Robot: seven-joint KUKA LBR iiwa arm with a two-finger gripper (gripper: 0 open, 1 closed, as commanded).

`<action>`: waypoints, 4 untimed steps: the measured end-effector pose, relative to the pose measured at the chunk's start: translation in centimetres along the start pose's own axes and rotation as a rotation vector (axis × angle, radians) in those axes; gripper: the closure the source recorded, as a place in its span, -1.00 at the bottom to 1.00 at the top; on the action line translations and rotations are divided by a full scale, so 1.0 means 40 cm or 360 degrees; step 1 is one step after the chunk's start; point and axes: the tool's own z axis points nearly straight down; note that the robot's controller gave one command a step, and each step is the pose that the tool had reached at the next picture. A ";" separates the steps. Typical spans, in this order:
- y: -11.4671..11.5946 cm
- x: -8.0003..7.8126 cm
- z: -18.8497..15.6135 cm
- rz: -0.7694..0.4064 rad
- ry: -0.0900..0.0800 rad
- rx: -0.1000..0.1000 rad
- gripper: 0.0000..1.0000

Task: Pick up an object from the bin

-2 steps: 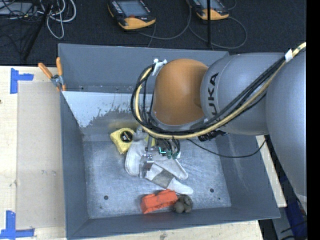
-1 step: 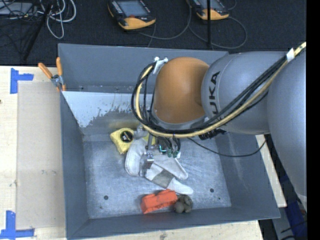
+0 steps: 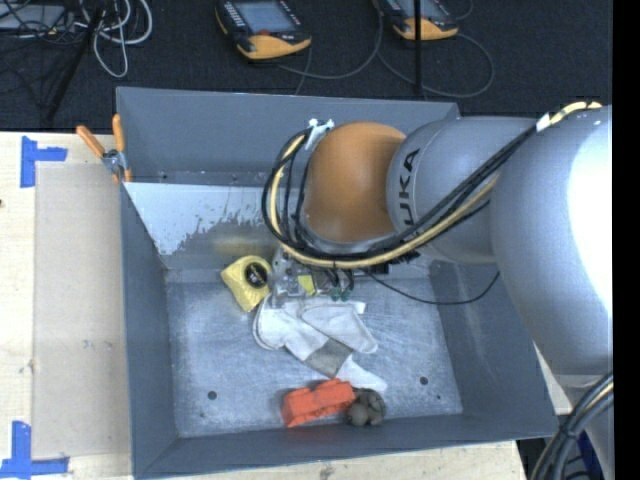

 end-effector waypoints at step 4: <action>-0.067 0.063 -0.117 -0.0151 0.0063 0.0002 1.00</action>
Offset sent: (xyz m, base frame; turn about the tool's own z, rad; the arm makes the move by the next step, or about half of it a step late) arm -0.0067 -0.0657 0.1339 -0.2311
